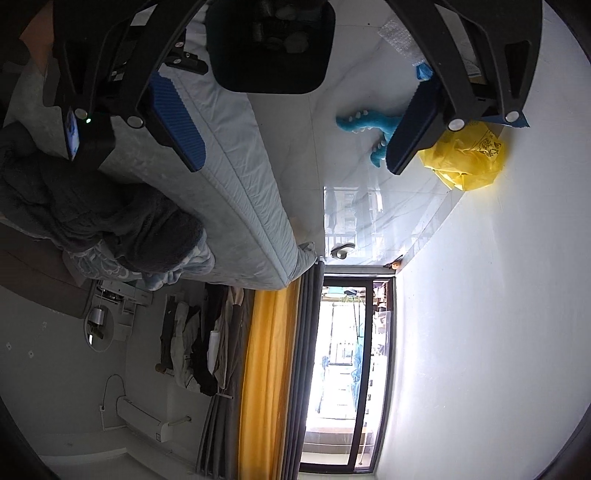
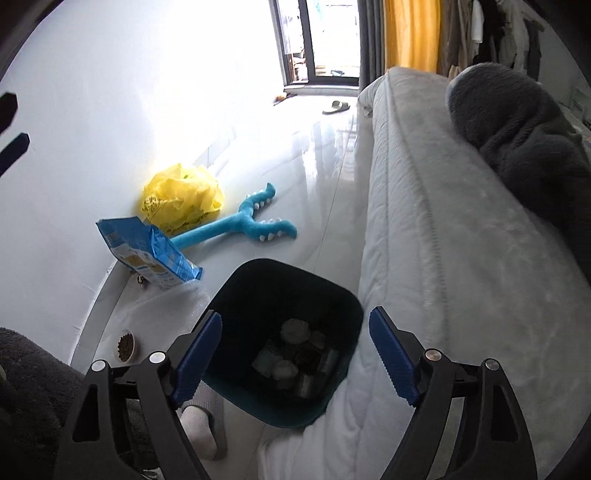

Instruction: Collect trash

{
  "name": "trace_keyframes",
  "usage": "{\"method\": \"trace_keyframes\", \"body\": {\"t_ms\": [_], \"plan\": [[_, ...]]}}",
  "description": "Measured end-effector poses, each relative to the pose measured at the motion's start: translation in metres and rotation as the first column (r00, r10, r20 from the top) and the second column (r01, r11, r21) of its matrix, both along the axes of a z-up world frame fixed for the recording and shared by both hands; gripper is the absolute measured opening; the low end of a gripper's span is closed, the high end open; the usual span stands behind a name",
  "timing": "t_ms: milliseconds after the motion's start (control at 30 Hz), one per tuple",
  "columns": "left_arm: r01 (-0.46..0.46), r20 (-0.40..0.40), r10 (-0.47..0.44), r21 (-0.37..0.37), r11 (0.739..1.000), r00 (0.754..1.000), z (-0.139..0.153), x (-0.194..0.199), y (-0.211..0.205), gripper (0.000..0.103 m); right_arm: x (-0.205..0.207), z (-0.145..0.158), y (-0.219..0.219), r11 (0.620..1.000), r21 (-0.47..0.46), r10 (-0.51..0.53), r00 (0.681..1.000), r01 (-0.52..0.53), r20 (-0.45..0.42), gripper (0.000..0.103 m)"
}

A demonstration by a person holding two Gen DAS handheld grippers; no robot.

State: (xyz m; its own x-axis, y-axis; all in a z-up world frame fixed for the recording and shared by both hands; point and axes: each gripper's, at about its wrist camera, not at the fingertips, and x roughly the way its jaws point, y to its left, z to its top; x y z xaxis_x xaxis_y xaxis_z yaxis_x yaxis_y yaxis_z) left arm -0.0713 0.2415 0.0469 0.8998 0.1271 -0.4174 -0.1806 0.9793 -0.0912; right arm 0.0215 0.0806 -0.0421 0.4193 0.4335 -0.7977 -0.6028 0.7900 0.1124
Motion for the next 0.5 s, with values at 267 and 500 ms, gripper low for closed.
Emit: {"method": "trace_keyframes", "body": {"t_ms": [267, 500], "plan": [[0.032, 0.018, -0.032, 0.006, 0.999, 0.999, 0.009, -0.028, -0.037, 0.1, -0.035, 0.07, -0.098, 0.982, 0.128, -0.159, 0.971, 0.138, 0.177, 0.096], [0.062, 0.001, -0.062, 0.057, 0.996, 0.998, 0.004, -0.047, -0.056, 0.1, -0.068, 0.104, -0.173, 0.965, 0.11, -0.261, 0.903, 0.238, 0.34, 0.1]]}}
